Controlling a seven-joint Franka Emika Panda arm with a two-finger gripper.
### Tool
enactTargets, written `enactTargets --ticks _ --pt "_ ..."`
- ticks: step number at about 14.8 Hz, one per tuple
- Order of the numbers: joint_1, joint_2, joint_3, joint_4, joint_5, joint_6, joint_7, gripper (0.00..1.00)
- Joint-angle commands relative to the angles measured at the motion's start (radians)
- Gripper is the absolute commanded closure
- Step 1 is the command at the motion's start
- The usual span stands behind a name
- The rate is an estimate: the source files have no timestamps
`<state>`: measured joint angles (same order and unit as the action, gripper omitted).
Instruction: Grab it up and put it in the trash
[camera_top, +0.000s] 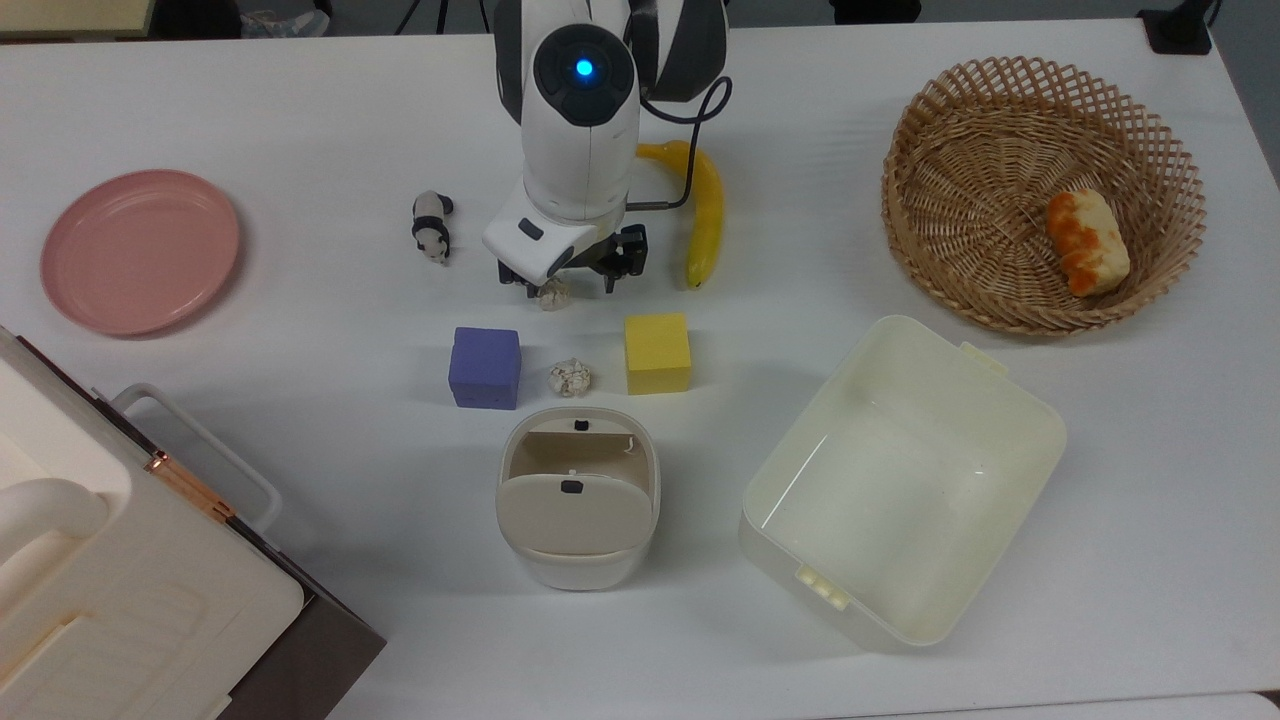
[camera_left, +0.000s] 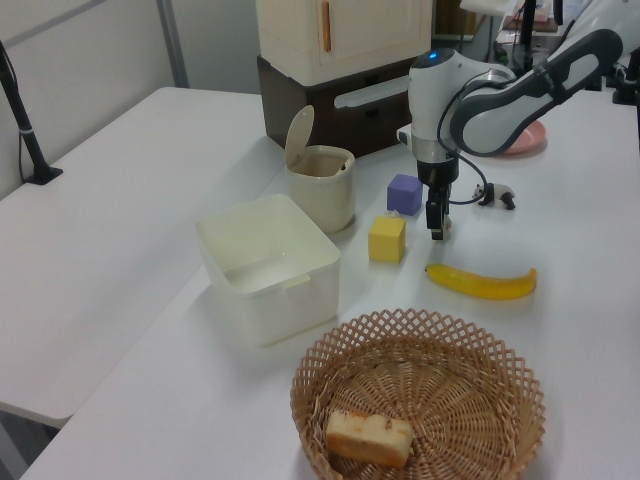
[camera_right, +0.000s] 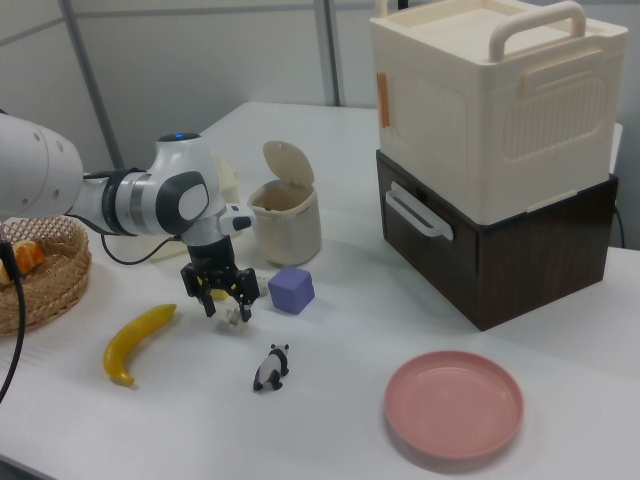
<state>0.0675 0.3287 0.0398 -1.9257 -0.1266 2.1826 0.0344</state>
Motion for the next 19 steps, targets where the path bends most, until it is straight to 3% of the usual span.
enactTargets --ticks 1,3,4,11,19 --pt "0.003 -0.010 -0.005 -0.021 -0.021 0.037 0.022 0.63" --pt "0.003 -0.010 -0.005 -0.021 -0.021 0.037 0.022 0.81" --pt "0.003 -0.011 -0.005 -0.019 -0.021 0.036 0.022 0.84" --pt "0.005 -0.045 -0.006 0.011 -0.021 0.006 0.022 0.84" --pt "0.003 -0.034 -0.006 0.209 -0.021 0.023 0.022 0.83"
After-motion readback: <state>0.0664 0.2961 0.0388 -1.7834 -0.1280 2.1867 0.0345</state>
